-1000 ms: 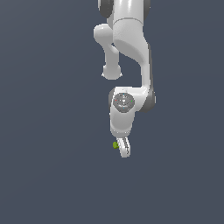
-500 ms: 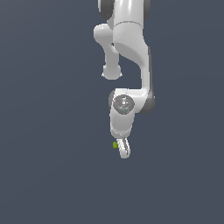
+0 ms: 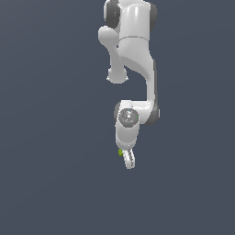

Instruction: Pick up the object and move it to a goal position.

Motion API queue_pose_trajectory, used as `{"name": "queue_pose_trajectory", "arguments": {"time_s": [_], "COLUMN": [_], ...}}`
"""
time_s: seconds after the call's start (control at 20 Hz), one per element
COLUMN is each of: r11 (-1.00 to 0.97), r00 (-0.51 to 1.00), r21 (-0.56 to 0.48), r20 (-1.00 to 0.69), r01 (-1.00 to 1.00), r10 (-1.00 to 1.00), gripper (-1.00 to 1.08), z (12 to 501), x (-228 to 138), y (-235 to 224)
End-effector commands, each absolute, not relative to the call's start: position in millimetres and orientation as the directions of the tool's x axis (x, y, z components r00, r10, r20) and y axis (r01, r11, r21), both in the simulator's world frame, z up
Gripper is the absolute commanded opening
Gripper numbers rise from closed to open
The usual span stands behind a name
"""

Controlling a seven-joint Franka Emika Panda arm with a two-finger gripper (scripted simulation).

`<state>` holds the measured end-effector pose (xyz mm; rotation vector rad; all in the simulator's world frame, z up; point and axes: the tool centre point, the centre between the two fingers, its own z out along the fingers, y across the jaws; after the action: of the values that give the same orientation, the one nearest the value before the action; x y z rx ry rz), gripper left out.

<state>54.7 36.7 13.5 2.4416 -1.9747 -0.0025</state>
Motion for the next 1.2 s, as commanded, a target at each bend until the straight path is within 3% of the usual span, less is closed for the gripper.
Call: {"name": "queue_pose_trajectory", "arguments": {"time_s": [0.0, 0.05, 0.7, 1.15], "r11": [-0.209, -0.209, -0.209, -0.209], "r00": [0.209, 0.209, 0.209, 0.209], "r21": [0.0, 0.0, 0.0, 0.0], "r20": [0.0, 0.0, 0.0, -0.001], "r01": [-0.978, -0.978, -0.978, -0.978], "r10": [-0.978, -0.978, -0.978, -0.978], "gripper": [1.0, -1.0, -1.0, -1.0], "z": [12, 12, 15, 60], "x": [56, 56, 56, 59], "y": [37, 37, 35, -1]}}
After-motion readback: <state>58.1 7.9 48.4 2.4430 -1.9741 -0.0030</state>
